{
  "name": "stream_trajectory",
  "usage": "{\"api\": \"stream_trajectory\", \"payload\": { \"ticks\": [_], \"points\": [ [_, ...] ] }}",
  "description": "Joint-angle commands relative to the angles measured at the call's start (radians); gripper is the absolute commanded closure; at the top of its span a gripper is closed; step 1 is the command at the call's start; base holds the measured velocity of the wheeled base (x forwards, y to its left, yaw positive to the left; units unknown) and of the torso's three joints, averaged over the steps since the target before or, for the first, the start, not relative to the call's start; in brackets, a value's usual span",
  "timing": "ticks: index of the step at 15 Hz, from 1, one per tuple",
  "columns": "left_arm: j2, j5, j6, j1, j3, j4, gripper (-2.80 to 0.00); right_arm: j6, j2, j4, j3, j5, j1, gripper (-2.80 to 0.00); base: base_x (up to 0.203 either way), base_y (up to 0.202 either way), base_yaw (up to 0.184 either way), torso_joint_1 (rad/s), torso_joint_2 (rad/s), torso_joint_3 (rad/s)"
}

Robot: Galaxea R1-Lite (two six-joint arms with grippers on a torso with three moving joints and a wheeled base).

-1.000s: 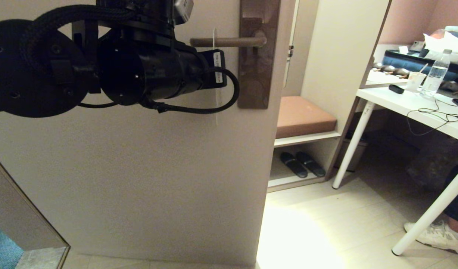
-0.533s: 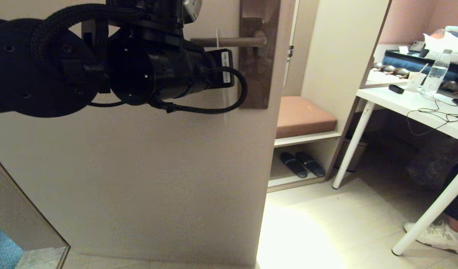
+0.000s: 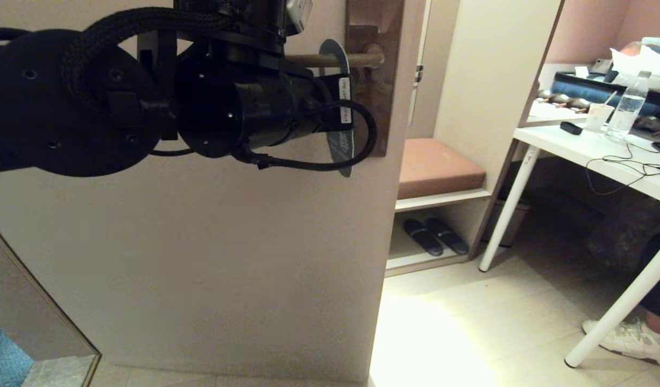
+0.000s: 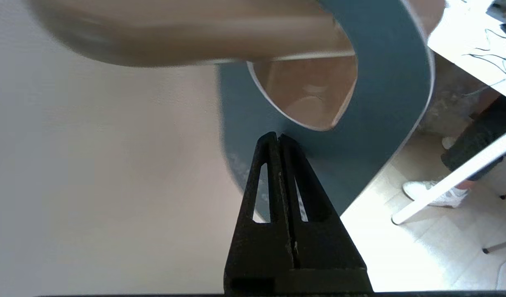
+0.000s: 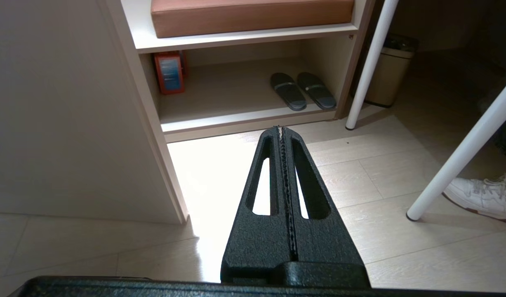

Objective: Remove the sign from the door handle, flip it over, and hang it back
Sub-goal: Hang the sign back with the other side facing out

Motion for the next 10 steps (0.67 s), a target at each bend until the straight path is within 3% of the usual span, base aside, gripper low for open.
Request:
{"api": "stream_trajectory", "payload": {
  "ticks": [1, 10],
  "points": [
    [0.004, 0.002, -0.002, -0.007, -0.001, 0.001, 0.00, 0.000, 0.000, 0.001, 0.000, 0.001, 0.000, 0.00, 0.000, 0.000, 0.000, 0.000, 0.00, 0.000],
    [0.017, 0.002, -0.005, 0.011, -0.010, 0.001, 0.00, 0.000, 0.000, 0.001, 0.000, 0.000, 0.000, 0.00, 0.000, 0.000, 0.000, 0.000, 0.00, 0.000]
  ]
}}
